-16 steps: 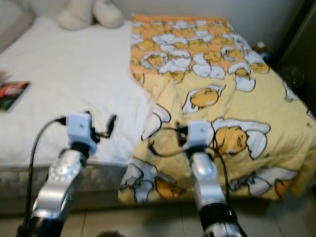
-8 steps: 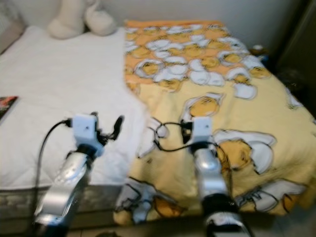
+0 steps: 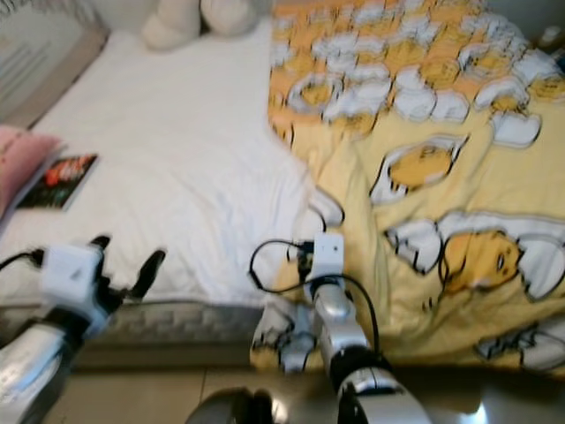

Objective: Clean up the room

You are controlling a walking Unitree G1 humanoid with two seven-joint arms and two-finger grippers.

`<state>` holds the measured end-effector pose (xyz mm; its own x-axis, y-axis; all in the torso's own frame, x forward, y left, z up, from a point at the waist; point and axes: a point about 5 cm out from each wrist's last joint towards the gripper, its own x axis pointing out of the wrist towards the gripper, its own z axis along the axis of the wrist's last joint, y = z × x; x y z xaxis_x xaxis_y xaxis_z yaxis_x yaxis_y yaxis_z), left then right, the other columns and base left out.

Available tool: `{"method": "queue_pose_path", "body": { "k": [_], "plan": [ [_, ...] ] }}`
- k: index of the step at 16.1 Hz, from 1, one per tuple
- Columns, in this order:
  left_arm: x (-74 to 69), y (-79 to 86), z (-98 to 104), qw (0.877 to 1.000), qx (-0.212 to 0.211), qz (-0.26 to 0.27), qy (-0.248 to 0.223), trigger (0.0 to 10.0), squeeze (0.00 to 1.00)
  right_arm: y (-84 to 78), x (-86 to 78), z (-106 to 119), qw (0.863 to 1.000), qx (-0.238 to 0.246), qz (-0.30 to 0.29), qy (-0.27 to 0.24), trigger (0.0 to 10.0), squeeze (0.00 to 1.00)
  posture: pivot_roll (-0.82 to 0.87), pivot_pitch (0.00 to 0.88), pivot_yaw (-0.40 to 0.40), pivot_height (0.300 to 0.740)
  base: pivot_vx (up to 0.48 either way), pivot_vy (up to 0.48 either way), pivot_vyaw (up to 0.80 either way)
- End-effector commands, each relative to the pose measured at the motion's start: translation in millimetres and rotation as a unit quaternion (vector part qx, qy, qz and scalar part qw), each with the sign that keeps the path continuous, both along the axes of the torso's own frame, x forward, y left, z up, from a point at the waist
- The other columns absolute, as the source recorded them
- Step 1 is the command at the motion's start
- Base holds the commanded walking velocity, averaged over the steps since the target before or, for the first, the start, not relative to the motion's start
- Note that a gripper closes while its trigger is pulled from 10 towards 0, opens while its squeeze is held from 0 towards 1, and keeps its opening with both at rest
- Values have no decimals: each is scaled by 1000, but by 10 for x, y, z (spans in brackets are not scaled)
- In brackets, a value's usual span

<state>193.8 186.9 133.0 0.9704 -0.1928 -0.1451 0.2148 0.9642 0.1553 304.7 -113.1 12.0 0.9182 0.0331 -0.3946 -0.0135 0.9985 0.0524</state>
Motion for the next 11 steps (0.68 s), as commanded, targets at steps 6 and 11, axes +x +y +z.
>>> {"method": "queue_pose_path", "body": {
  "k": [6, 11],
  "plan": [
    [-132, 5, 67, 1000, -7, 8, 29, 10000, 0, 166, -5, -61, 999, -2, 5, 48, 10000, 0, 321, 219, 210, 740, 0, 0, 0],
    [-135, 20, 59, 999, -11, 11, 42, 10000, 0, 213, 14, -55, 998, 0, 19, 62, 0, 0, 311, 229, 212, 740, 0, 0, 0]
  ]
}}
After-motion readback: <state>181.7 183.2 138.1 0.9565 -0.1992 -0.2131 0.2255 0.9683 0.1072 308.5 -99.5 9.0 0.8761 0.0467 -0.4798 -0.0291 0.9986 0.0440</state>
